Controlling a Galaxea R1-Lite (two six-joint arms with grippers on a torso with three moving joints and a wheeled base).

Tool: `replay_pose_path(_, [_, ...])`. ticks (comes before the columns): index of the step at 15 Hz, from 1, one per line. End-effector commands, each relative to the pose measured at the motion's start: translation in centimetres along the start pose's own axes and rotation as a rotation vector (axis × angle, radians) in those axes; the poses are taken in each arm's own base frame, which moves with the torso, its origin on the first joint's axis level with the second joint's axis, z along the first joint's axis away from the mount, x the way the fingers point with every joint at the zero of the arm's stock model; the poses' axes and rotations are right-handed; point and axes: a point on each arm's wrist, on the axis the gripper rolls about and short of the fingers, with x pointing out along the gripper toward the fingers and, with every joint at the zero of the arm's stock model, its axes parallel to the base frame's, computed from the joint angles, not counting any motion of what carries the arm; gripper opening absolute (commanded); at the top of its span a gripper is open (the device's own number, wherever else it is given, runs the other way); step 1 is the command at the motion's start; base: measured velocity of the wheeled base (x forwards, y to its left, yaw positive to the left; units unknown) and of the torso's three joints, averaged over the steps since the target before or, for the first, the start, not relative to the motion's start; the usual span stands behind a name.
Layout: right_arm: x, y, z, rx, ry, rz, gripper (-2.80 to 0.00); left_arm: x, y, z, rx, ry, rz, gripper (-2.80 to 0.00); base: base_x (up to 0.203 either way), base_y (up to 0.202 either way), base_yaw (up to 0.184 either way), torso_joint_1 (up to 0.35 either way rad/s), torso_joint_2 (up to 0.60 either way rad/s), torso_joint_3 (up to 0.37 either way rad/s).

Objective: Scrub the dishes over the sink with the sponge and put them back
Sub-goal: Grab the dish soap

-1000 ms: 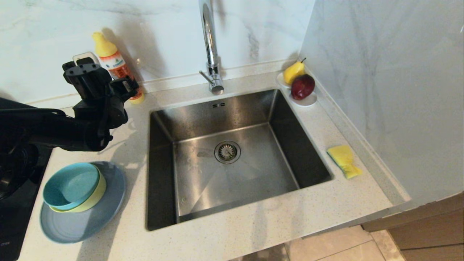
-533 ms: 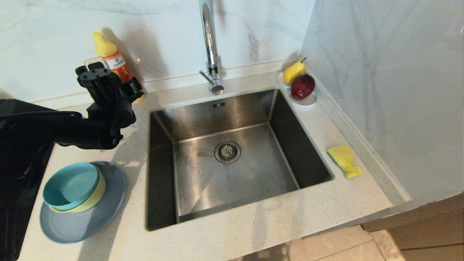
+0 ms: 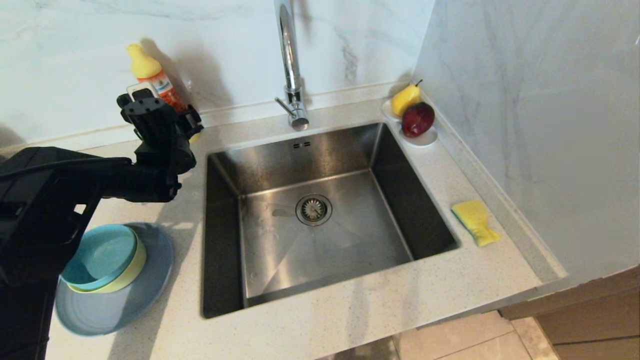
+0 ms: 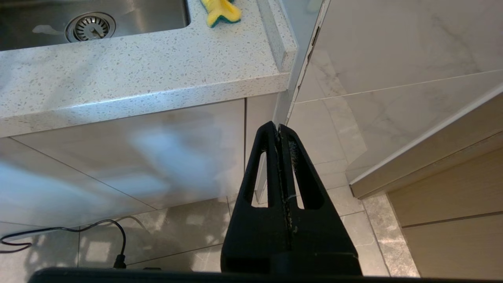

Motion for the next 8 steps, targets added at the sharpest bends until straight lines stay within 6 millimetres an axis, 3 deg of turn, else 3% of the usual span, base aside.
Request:
replay_pose_path(1, [0.0, 0.0, 0.0, -0.001, -0.001, 0.0, -2.8, 0.5, -0.3, -0.6, -0.009, -0.016, 0.002, 0.0, 0.0, 0.0, 0.0, 0.0, 0.0, 0.0])
replay_pose_path(8, [0.0, 0.0, 0.0, -0.001, -0.001, 0.001, -2.8, 1.2, -0.6, -1.7, -0.011, -0.026, -0.002, 0.0, 0.0, 0.0, 0.0, 0.0, 0.0, 0.0])
